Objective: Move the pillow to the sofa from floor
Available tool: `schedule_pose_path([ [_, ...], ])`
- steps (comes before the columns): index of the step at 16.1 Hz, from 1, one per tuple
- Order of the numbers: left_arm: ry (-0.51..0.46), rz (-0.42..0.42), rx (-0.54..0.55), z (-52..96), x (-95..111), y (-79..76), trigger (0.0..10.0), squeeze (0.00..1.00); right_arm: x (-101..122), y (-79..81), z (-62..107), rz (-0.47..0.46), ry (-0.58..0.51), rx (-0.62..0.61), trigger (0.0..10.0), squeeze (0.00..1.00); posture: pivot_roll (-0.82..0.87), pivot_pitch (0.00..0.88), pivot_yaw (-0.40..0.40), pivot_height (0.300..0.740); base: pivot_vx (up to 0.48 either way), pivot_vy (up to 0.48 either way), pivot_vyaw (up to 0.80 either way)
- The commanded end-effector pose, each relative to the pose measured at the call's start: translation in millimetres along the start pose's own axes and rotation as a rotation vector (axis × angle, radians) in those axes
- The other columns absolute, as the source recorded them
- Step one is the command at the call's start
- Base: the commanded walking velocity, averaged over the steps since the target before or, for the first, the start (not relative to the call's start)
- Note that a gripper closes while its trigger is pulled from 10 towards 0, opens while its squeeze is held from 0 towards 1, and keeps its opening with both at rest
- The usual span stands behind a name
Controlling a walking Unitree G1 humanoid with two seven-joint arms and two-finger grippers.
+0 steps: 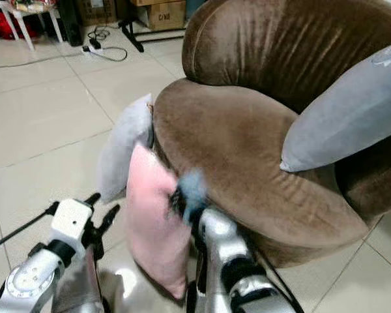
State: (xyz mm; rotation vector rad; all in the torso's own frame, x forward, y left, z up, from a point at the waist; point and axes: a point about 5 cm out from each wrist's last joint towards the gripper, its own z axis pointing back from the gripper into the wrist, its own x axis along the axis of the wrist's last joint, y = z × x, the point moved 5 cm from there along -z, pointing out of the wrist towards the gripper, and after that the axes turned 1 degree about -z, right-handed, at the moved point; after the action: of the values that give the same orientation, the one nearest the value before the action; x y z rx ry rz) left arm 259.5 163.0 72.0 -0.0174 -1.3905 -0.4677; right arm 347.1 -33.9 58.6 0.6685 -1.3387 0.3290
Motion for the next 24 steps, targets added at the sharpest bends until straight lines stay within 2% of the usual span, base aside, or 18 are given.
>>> schedule_pose_path([
  [1,-0.030,-0.017,0.057,-0.7,6.4,10.0,10.0,0.00,87.9,-17.3,7.4,-0.026,-0.288,-0.022,0.0,0.00,0.11,0.000,-0.103,0.462,0.000,0.000,0.00],
  [2,-0.057,-0.027,0.085,-1.2,12.6,15.5,10.0,0.00,129.9,-26.5,21.8,-0.028,-0.405,-0.037,0.0,0.00,0.11,0.000,-0.095,0.462,0.000,0.000,0.00],
  [3,-0.069,-0.032,0.094,-1.5,15.0,17.4,10.0,0.00,144.1,-29.1,27.8,-0.028,-0.444,-0.040,0.0,0.00,0.11,0.000,-0.092,0.462,0.000,0.000,0.00],
  [4,-0.113,-0.038,0.129,-4.4,26.3,25.6,10.0,0.00,204.8,-45.5,56.3,0.030,-0.595,-0.076,0.0,0.00,0.09,0.000,-0.079,0.462,0.000,0.000,0.00],
  [5,-0.125,-0.038,0.137,-5.8,29.8,27.7,10.0,0.00,221.4,-50.4,65.4,0.061,-0.631,-0.091,0.0,0.00,0.08,0.000,-0.074,0.462,0.000,0.000,0.00],
  [6,-0.147,-0.041,0.141,-9.0,36.1,29.8,10.0,0.00,245.4,-57.2,80.2,0.131,-0.665,-0.118,0.0,0.00,0.08,0.000,-0.067,0.462,0.000,0.000,0.00],
  [7,-0.168,-0.044,0.139,-13.6,41.8,30.6,10.0,0.00,256.6,-58.8,90.1,0.209,-0.626,-0.138,0.0,0.00,0.06,0.000,-0.060,0.462,0.000,0.000,0.00],
  [8,-0.183,-0.045,0.135,-17.8,46.1,30.6,10.0,0.00,244.3,-55.8,86.8,0.333,-0.495,-0.144,0.0,0.00,0.06,0.000,-0.056,0.462,0.000,0.000,0.00],
  [9,-0.187,-0.043,0.131,-19.9,47.4,30.0,10.0,0.00,231.2,-56.9,81.7,0.382,-0.426,-0.159,1.4,0.00,0.05,0.000,-0.050,0.462,0.000,0.000,0.00],
  [10,-0.190,-0.044,0.119,-25.3,47.4,26.6,10.0,0.00,181.6,-69.0,65.2,0.356,-0.257,-0.284,10.0,0.00,0.05,0.000,-0.050,0.462,0.000,0.000,0.00],
  [11,-0.190,-0.045,0.117,-25.9,47.2,25.8,10.0,0.00,169.6,-70.5,61.9,0.347,-0.227,-0.319,10.0,0.00,0.05,0.000,-0.048,0.462,0.000,0.000,0.00],
  [13,-0.185,-0.039,0.123,-25.8,45.2,25.7,10.0,0.00,127.0,-64.4,52.9,0.321,-0.115,-0.387,10.0,0.00,0.05,0.000,-0.054,0.462,0.000,0.000,0.00],
  [15,-0.177,-0.036,0.136,-26.2,42.1,26.8,10.0,0.00,116.1,-53.5,51.2,0.263,-0.121,-0.376,10.0,0.00,0.05,0.000,-0.059,0.472,0.000,0.000,0.00],
  [18,-0.182,-0.028,0.156,-26.3,41.6,28.4,10.0,0.00,99.0,-52.4,52.7,0.216,-0.100,-0.414,10.0,0.00,0.05,0.000,-0.071,0.497,0.000,0.000,0.00],
  [20,-0.183,-0.013,0.202,-24.9,41.1,35.5,10.0,0.00,85.5,-51.1,57.8,0.168,-0.083,-0.421,10.0,0.00,0.06,0.000,-0.087,0.517,0.000,0.000,0.00],
  [24,-0.171,-0.009,0.239,-20.4,36.6,40.6,10.0,0.00,73.6,-48.1,62.2,0.128,-0.058,-0.401,10.0,0.00,0.07,0.000,-0.104,0.552,0.000,0.000,0.00],
])
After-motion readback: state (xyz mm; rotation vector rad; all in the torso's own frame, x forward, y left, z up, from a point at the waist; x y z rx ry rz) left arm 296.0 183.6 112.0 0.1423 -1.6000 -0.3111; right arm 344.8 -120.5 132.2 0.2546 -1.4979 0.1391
